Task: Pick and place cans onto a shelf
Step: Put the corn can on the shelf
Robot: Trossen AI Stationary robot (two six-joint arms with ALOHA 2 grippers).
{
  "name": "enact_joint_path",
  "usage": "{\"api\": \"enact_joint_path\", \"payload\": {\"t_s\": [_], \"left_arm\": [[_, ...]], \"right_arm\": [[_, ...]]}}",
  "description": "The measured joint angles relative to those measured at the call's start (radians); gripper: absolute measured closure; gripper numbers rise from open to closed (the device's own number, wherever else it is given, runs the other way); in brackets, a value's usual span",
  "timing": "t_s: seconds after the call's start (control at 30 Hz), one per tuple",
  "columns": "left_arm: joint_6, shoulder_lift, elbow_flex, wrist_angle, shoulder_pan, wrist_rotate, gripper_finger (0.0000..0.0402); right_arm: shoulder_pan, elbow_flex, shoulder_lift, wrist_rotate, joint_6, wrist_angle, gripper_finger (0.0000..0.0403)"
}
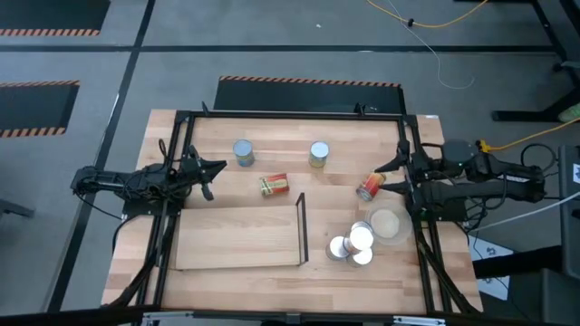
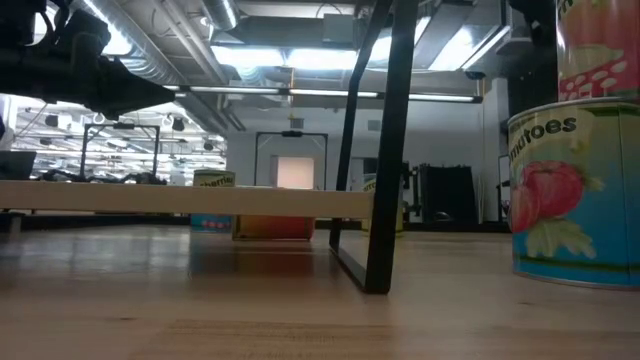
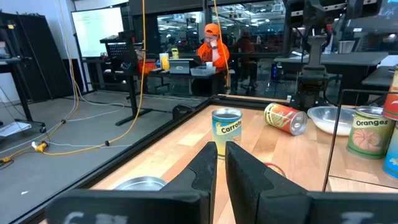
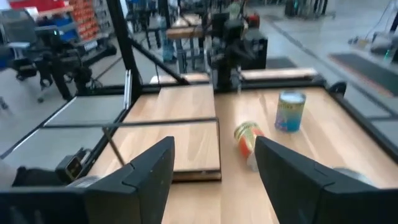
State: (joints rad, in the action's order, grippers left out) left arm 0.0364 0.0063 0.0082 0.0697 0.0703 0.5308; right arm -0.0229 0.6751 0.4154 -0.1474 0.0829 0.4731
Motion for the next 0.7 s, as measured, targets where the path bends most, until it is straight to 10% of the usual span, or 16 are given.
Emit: {"api": "enact_joint_path", "payload": {"t_s": [0.23,0.5,0.7], "left_arm": [[0.0,0.0,0.0,0.0,0.0,0.0,0.0374],[0.0,0.0,0.0,0.0,0.0,0.0,0.0374],[0.0,0.0,0.0,0.0,0.0,0.0,0.0374]], "right_arm": [[0.0,0.033,0.05,-0.014,0.016,0.026,0.0152],[0.0,0.033,0.06,-0.016,0.013,0.027,0.0012],[0.024,0.023,0.1,-0.009,-0.017,0.048,0.0017]]}}
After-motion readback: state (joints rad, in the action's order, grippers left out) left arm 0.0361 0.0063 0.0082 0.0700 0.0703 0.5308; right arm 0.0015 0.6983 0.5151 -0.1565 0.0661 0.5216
